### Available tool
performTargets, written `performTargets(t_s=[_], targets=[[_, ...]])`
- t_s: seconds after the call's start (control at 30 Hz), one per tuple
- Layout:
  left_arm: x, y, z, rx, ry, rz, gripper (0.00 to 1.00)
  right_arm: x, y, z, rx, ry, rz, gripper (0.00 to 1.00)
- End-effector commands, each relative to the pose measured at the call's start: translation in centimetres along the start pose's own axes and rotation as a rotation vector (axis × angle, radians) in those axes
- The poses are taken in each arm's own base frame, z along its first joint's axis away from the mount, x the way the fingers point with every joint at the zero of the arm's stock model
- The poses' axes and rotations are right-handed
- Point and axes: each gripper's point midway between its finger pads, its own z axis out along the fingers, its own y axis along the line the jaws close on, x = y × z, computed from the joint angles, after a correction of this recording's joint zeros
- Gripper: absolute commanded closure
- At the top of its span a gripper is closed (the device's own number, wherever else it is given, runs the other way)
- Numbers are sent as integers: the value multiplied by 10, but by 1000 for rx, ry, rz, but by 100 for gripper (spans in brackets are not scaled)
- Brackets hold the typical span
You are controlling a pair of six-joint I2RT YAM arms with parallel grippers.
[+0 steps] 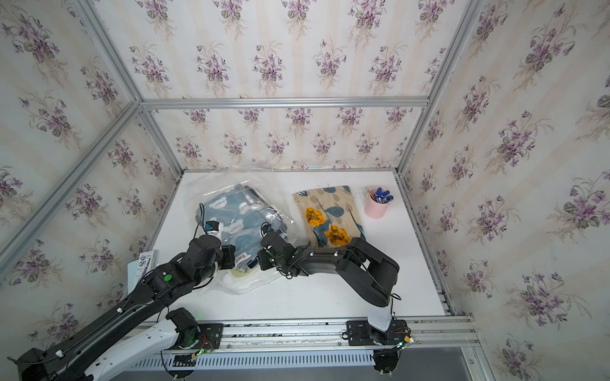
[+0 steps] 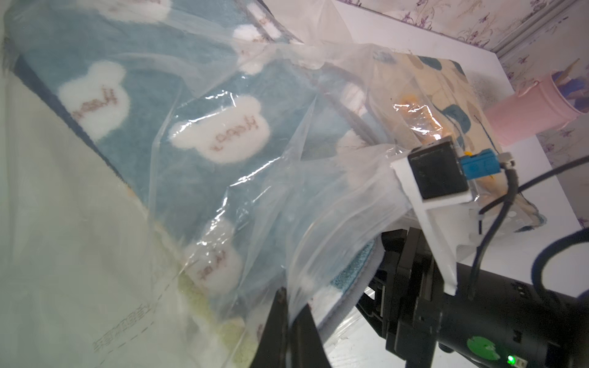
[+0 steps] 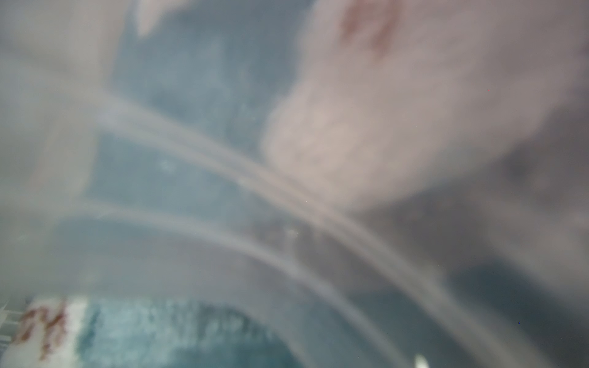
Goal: Take the blanket out of the vacuum bag
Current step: Adjust the blanket to the vacuum bag, then take out the blanket from the vacuum bag.
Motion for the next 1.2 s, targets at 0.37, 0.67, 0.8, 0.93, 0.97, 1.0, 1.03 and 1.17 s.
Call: performTargets(t_s=[0.37,0.67,0.8,0.93,0.97,1.0,1.03,1.17], targets=[[-21,-38,1,127,-4,5,96,29,11,-66,-250,20,184,69],[-34,-62,-2,197,13,32,95,61,75,-95,-534,85,179,75],[-41,-68,-5,219,2,37,94,92,87,-87,-587,188,164,75],[-41,-74,-9,254,9,47,92,83,93,-82,-626,190,179,74],[-40,-75,-9,259,12,50,92,77,94,-80,-623,184,186,74],[-39,-75,-10,265,13,50,91,68,91,-76,-607,174,203,73],[-38,-75,-11,270,15,52,91,57,82,-69,-558,164,246,72],[-32,-74,-14,280,24,57,92,17,44,-55,-484,97,486,66]])
